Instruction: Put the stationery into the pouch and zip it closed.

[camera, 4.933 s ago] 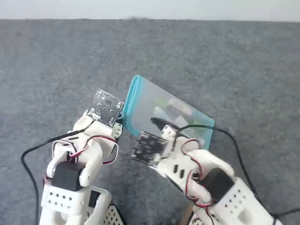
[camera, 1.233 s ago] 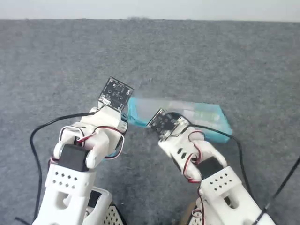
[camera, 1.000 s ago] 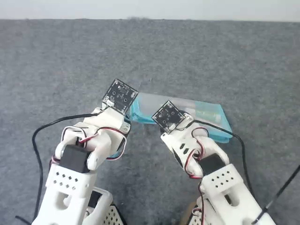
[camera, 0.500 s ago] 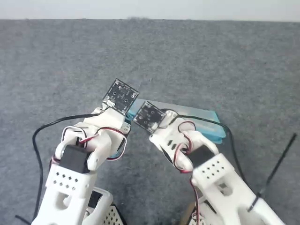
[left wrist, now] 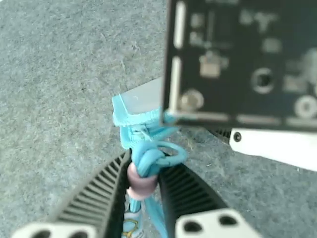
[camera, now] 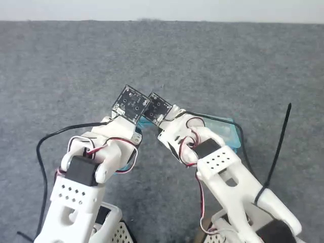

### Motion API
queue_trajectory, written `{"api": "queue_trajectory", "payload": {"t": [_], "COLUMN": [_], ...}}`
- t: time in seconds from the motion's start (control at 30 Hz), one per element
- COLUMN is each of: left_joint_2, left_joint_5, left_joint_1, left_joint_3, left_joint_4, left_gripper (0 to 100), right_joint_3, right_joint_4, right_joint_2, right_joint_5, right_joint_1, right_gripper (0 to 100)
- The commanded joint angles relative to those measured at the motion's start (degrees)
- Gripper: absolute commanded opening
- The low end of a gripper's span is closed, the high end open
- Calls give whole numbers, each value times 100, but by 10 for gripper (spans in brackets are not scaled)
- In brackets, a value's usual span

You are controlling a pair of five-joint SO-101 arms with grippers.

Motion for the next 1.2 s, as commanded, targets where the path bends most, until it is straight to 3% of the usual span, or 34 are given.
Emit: {"api": "queue_trajectory", "payload": {"t": [0.0, 0.27, 0.5, 0.87, 1.0, 1.17], "left_joint_2": [-9, 18, 18, 0, 18, 18], "left_joint_5": [18, 9, 18, 35, 44, 53], "left_joint_1": [62, -536, -563, -554, -563, -589], "left_joint_3": [-198, -189, 66, 400, 541, 734], "left_joint_4": [-18, -229, -466, -905, -1116, -1468], "left_gripper": [10, 10, 10, 10, 10, 11], "right_joint_3": [-360, -79, -308, -1644, -1688, -1565], "right_joint_4": [673, 2202, 3222, 3626, 3582, 3626], "right_joint_2": [-136, -2141, -3415, -2879, -2738, -3029], "right_joint_5": [62, 132, 220, 229, -220, -264], "right_joint_1": [163, 154, -57, -558, -690, -637], "right_gripper": [8, 8, 7, 7, 7, 7]}}
